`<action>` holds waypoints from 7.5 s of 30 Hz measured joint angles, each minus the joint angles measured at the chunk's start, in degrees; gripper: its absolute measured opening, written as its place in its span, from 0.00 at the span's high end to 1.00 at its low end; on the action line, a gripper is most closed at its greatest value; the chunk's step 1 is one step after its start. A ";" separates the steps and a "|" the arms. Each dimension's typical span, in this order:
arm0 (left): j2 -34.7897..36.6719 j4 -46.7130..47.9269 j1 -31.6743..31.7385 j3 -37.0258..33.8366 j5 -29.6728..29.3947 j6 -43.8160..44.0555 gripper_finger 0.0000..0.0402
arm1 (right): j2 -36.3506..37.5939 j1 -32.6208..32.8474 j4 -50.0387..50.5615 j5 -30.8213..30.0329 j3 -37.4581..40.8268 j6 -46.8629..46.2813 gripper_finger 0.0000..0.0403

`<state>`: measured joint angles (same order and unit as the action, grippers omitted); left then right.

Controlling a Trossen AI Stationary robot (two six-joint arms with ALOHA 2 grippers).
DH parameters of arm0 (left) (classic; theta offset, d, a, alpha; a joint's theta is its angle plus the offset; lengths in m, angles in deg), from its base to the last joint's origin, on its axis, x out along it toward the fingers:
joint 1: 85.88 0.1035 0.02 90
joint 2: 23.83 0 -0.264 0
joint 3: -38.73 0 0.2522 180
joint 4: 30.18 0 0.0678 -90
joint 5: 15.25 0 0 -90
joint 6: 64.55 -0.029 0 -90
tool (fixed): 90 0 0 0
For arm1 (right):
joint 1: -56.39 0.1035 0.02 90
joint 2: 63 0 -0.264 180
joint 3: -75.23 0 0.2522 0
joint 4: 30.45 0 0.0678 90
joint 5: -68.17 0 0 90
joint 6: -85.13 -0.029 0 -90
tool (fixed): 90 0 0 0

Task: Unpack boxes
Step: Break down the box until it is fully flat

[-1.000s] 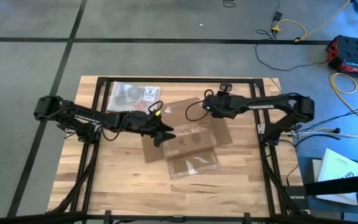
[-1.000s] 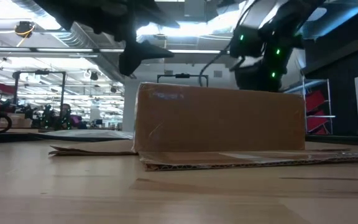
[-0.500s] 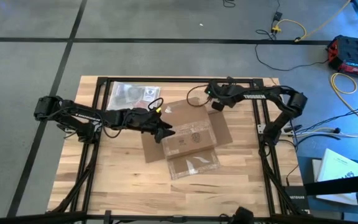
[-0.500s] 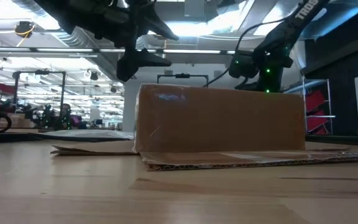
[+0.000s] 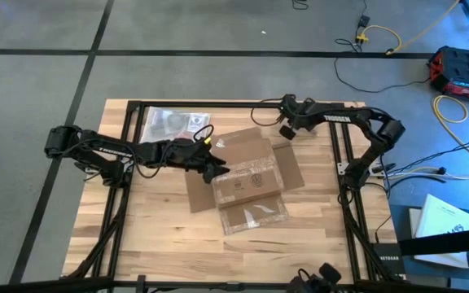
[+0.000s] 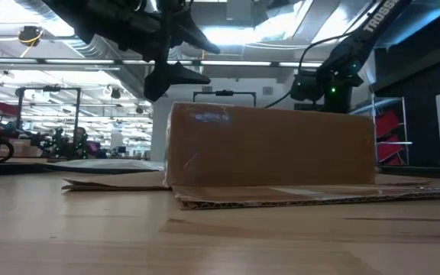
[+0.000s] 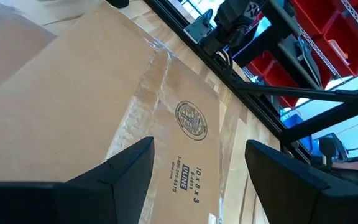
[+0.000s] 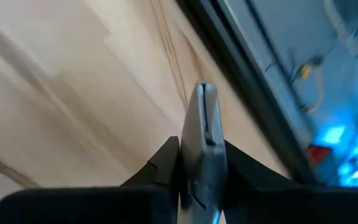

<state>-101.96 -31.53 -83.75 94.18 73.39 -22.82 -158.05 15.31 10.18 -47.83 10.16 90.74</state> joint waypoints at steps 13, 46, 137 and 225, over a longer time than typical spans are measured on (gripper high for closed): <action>0.00 -0.65 0.09 0.00 0.07 -0.49 0.41 | 0.00 -5.04 5.65 7.53 0.06 -19.88 0.86; -0.02 -2.02 -0.67 0.00 2.29 -2.27 0.41 | -3.83 -11.06 7.06 14.42 0.01 -31.83 0.82; -0.04 -1.69 -0.15 0.00 2.23 -2.91 0.41 | -1.31 -11.02 9.21 18.65 0.21 -26.87 0.79; -0.04 0.61 0.03 0.00 2.23 -4.89 0.41 | 4.38 7.62 12.58 11.02 -0.03 -36.79 0.40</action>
<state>-102.00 -30.92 -83.72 94.18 75.62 -27.71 -153.67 22.93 22.75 -36.81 10.13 53.95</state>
